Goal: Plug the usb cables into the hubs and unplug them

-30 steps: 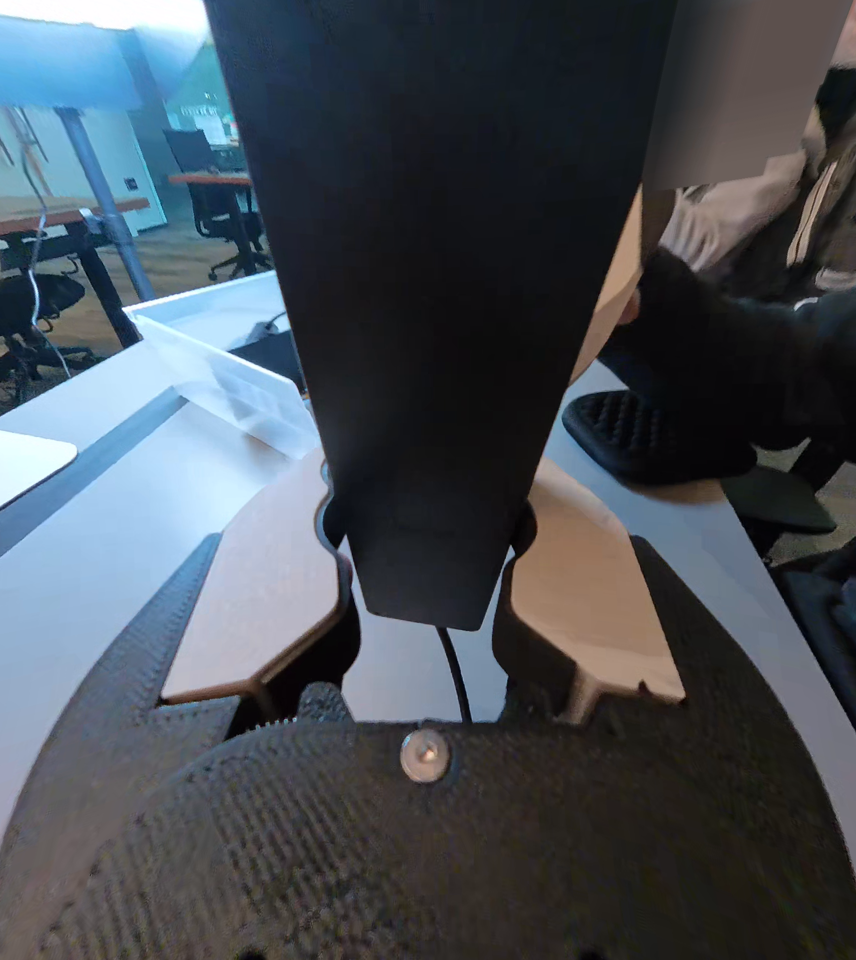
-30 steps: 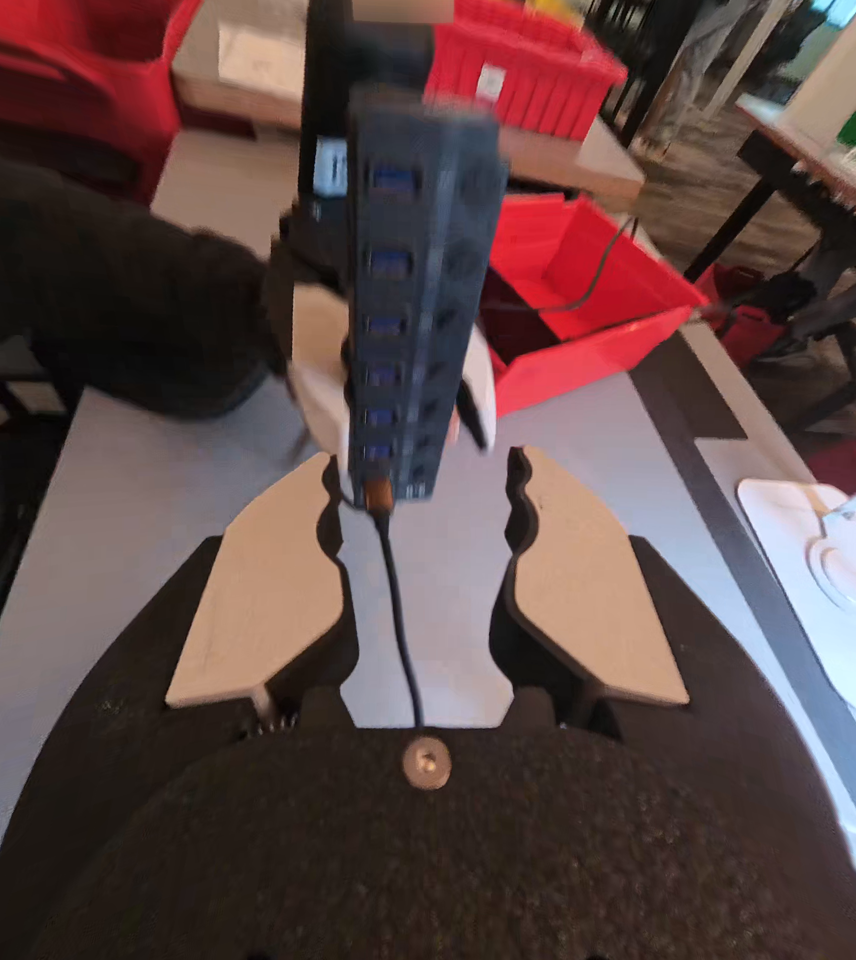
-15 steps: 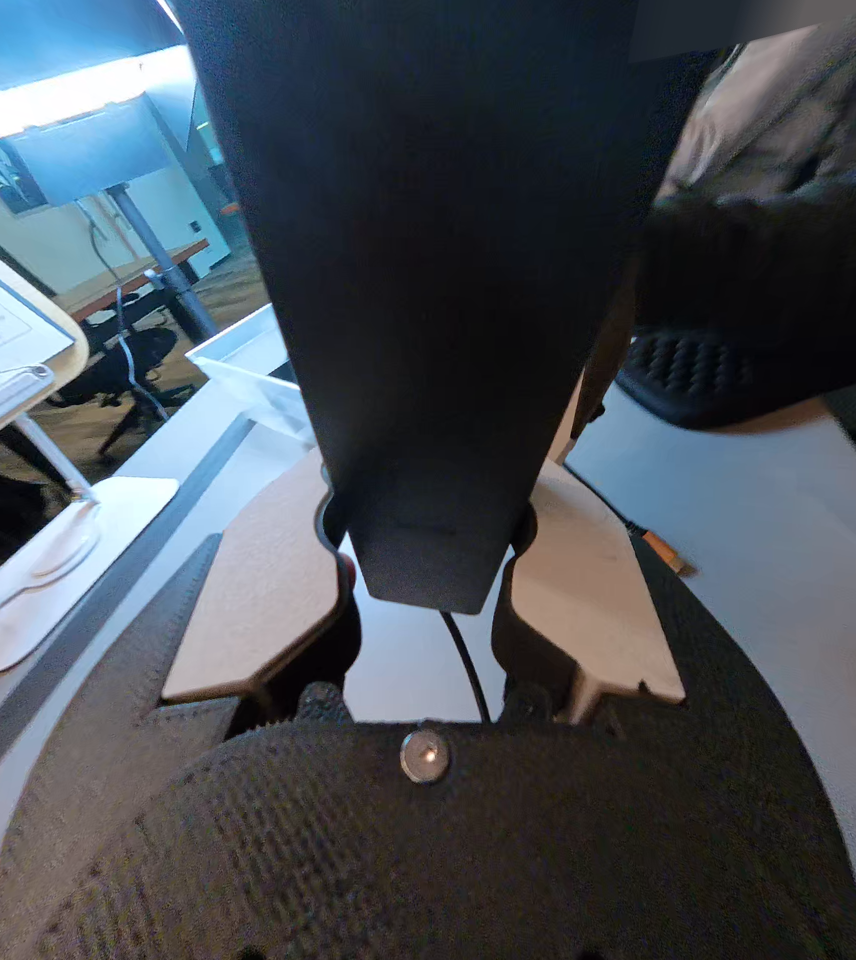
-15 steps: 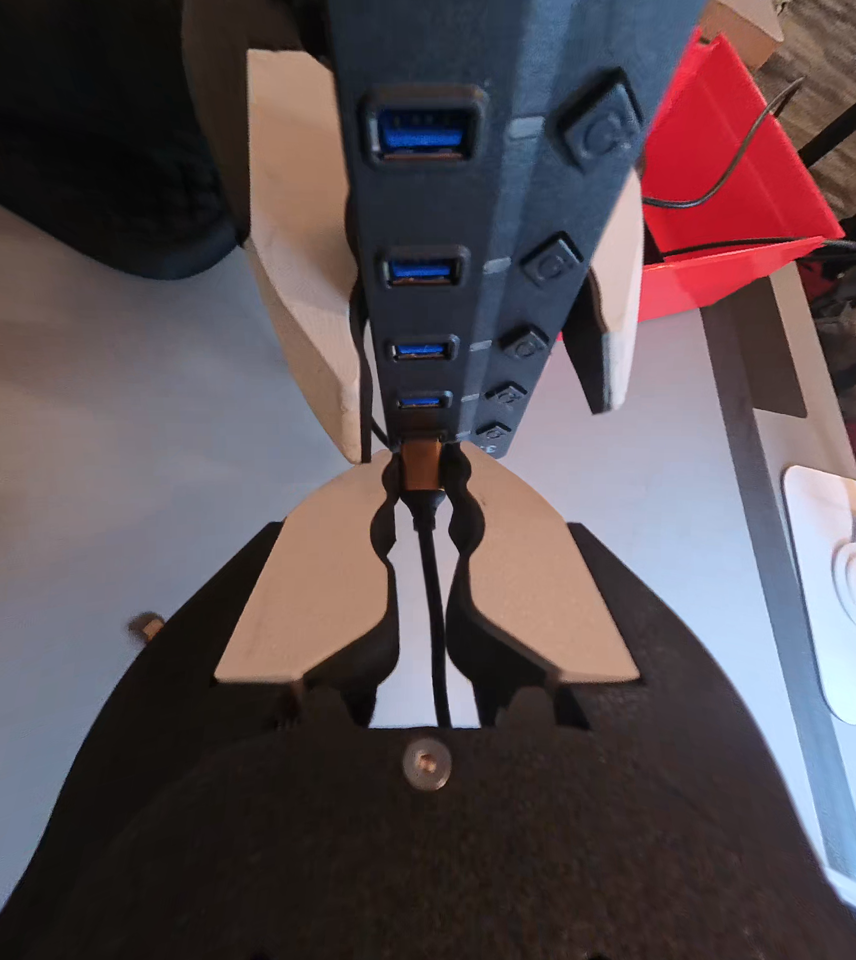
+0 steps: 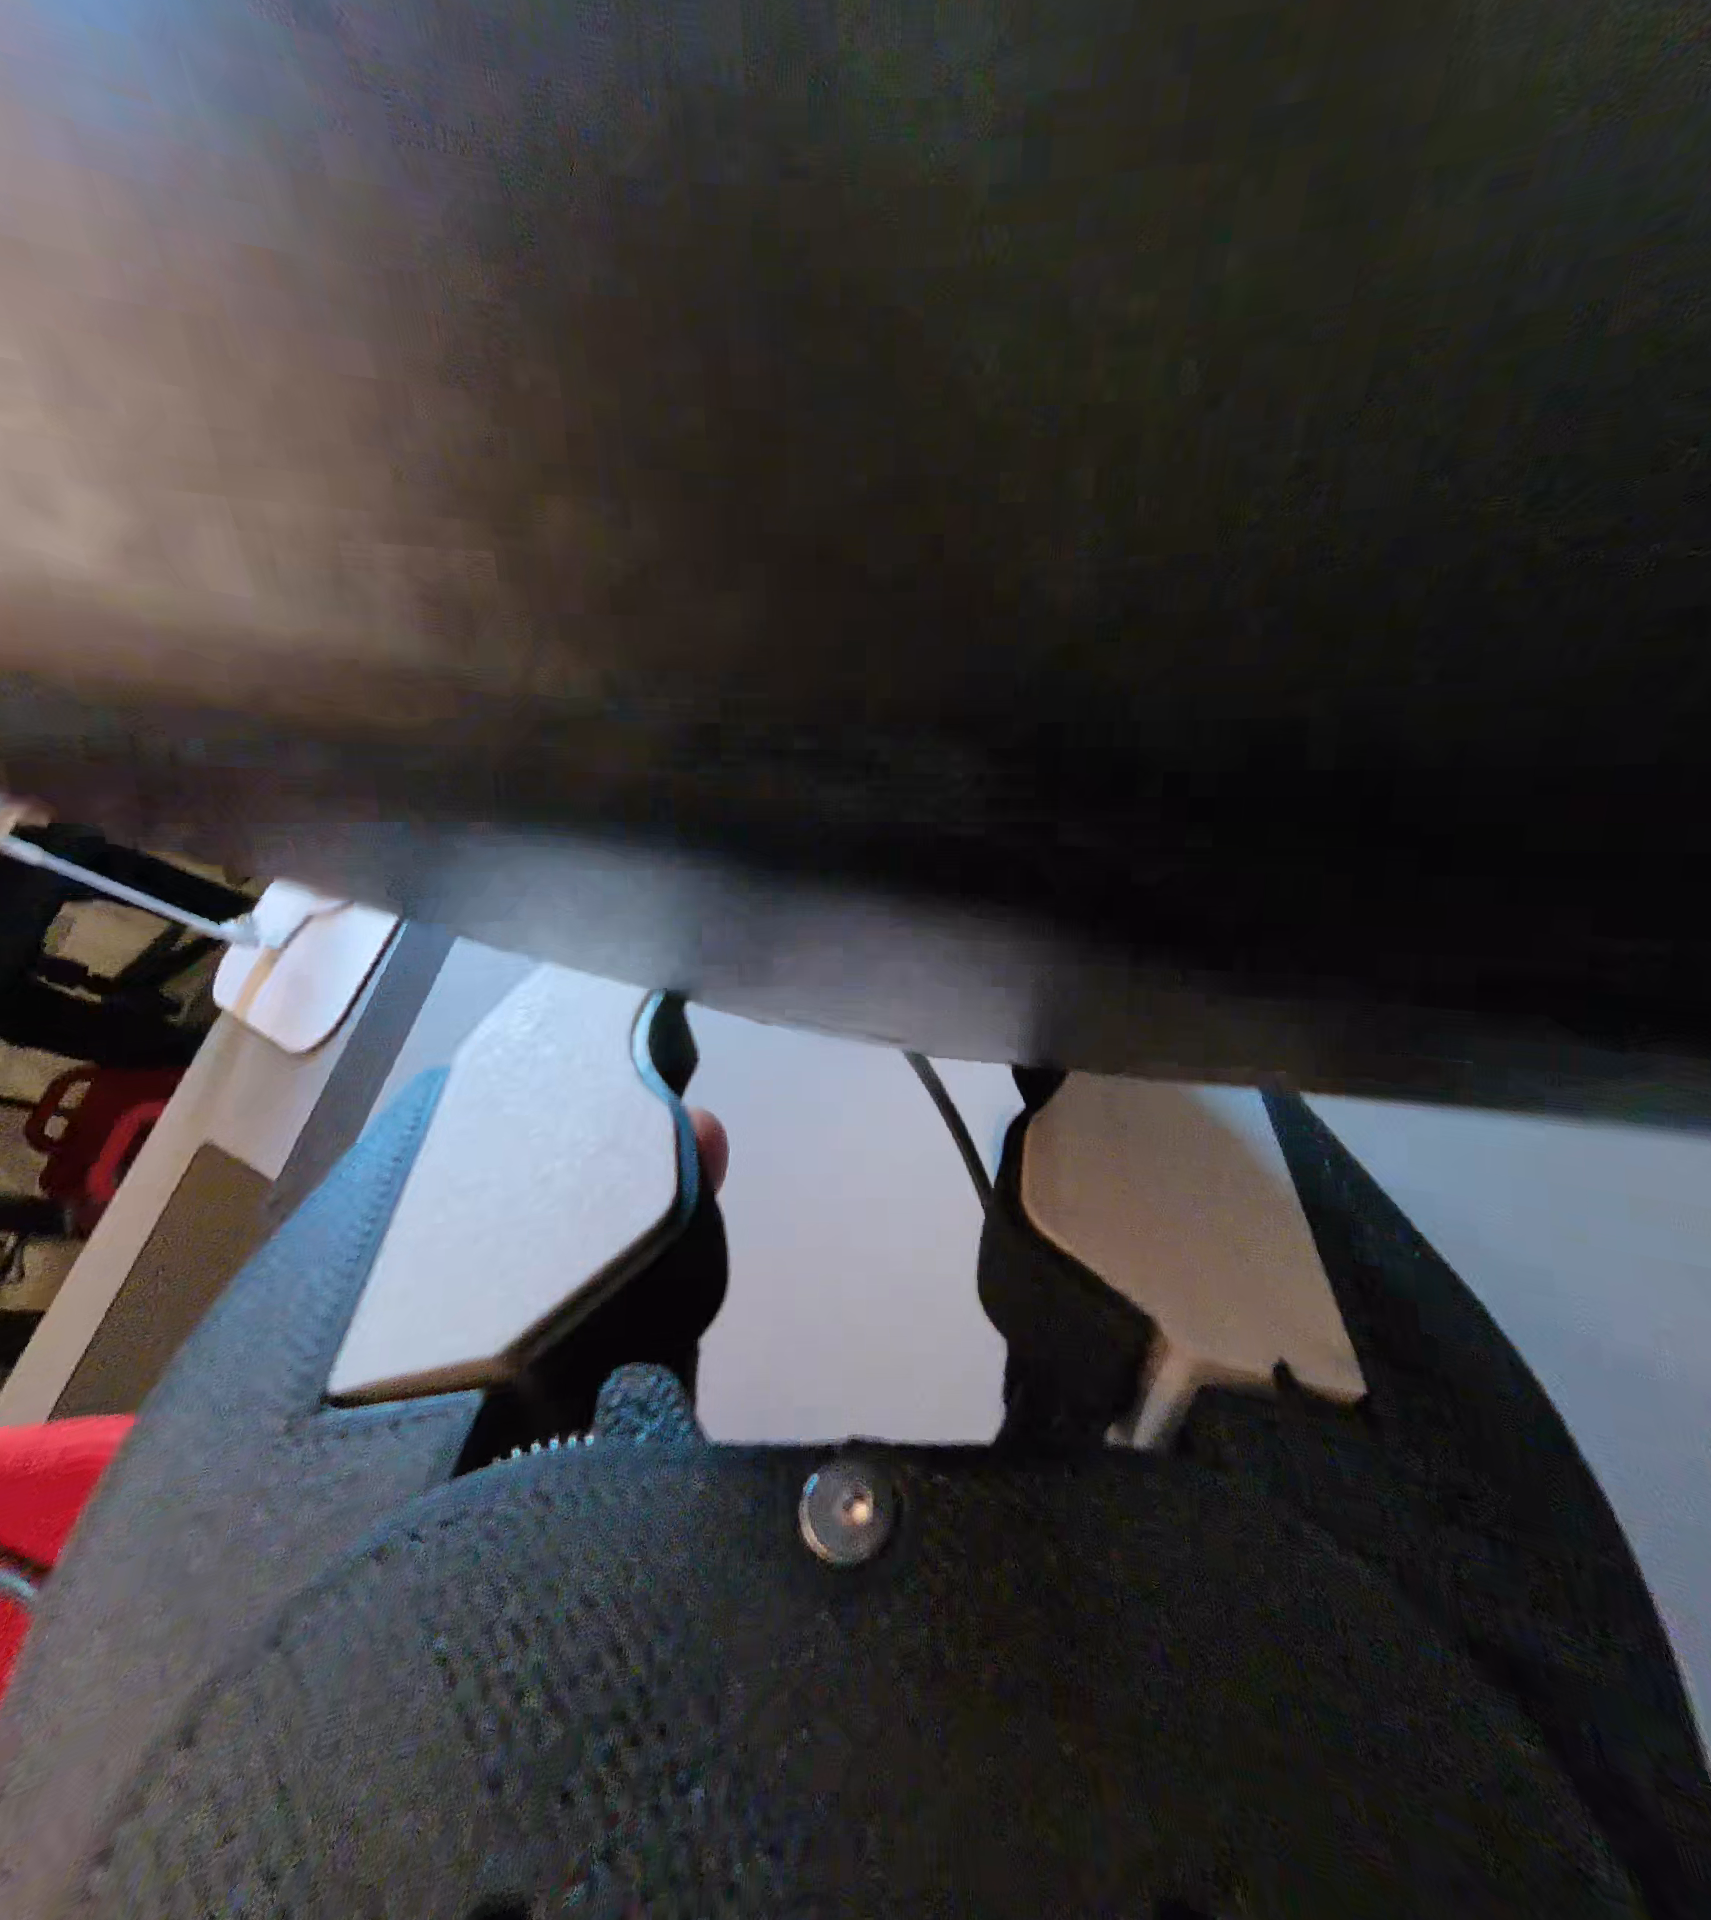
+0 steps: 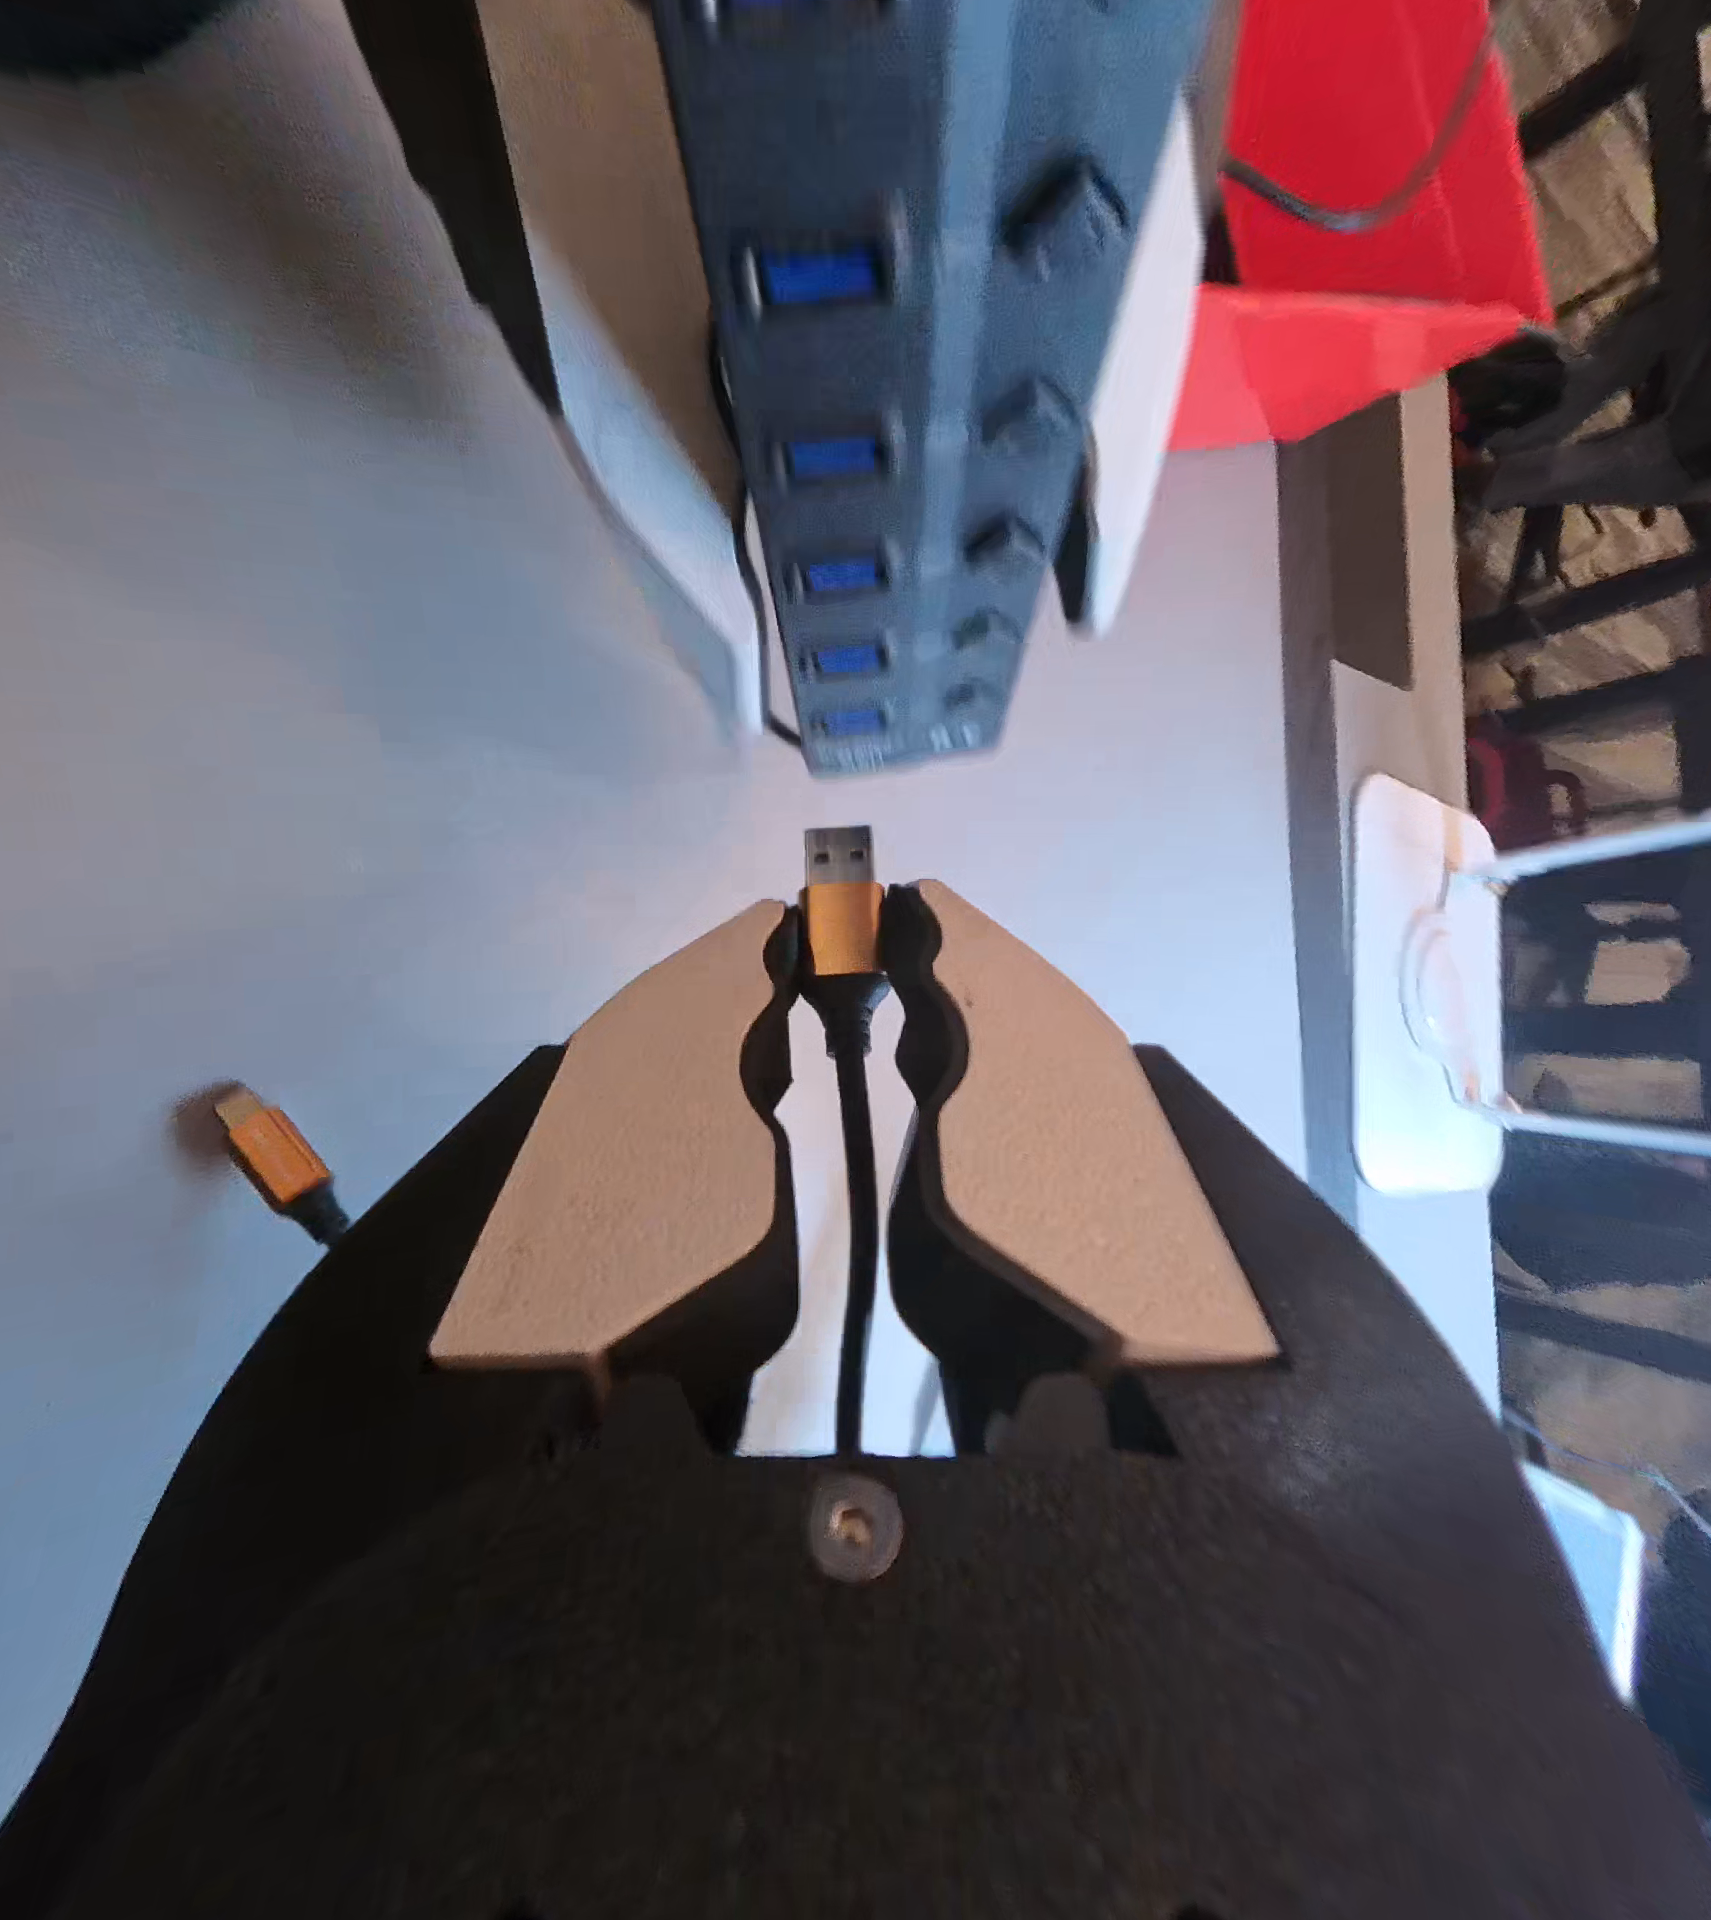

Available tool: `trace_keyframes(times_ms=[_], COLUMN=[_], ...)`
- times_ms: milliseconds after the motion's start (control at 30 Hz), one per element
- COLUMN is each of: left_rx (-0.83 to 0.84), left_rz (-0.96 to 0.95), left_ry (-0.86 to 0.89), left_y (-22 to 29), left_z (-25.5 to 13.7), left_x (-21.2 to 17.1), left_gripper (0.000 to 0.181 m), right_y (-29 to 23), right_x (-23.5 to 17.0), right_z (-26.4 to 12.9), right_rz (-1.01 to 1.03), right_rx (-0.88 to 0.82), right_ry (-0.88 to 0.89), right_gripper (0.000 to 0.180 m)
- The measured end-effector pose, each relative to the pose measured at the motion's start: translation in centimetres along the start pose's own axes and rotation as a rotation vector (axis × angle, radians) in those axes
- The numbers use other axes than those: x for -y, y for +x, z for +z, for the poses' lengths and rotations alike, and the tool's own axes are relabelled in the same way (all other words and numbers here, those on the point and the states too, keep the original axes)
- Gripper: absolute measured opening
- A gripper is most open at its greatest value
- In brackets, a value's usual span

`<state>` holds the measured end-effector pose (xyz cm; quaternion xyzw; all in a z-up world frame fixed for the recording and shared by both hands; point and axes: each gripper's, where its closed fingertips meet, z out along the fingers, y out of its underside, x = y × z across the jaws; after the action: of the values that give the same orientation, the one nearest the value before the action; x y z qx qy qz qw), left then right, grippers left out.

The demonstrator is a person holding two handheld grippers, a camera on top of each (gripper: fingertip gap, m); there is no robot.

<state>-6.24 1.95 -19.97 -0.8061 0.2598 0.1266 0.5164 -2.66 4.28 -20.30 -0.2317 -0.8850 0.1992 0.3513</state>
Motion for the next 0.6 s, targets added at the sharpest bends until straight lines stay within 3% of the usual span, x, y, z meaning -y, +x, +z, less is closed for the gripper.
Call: trace_keyframes(times_ms=[133, 300, 533, 600], left_rx=[0.015, -0.012, -0.062, -0.086], left_rz=[-0.053, -0.077, -0.102, -0.135], left_ry=[-0.011, 0.021, 0.056, 0.076], left_y=[-1.8, -1.3, 0.2, 0.3], left_z=[-0.5, -0.5, 0.0, 0.0], left_x=[-1.2, -0.5, 0.6, 0.8], left_gripper=[0.062, 0.063, 0.063, 0.063], right_y=[3.3, 9.5, 17.8, 18.3], right_x=[-1.8, -4.4, -6.6, -7.4], right_z=[-2.7, -7.9, -19.4, -20.4], right_rz=[0.123, 0.248, 0.261, 0.243], right_rx=[-0.091, -0.339, -1.068, -1.156], right_ry=[0.07, 0.18, 0.47, 0.478], right_gripper=[0.017, 0.017, 0.017, 0.016])
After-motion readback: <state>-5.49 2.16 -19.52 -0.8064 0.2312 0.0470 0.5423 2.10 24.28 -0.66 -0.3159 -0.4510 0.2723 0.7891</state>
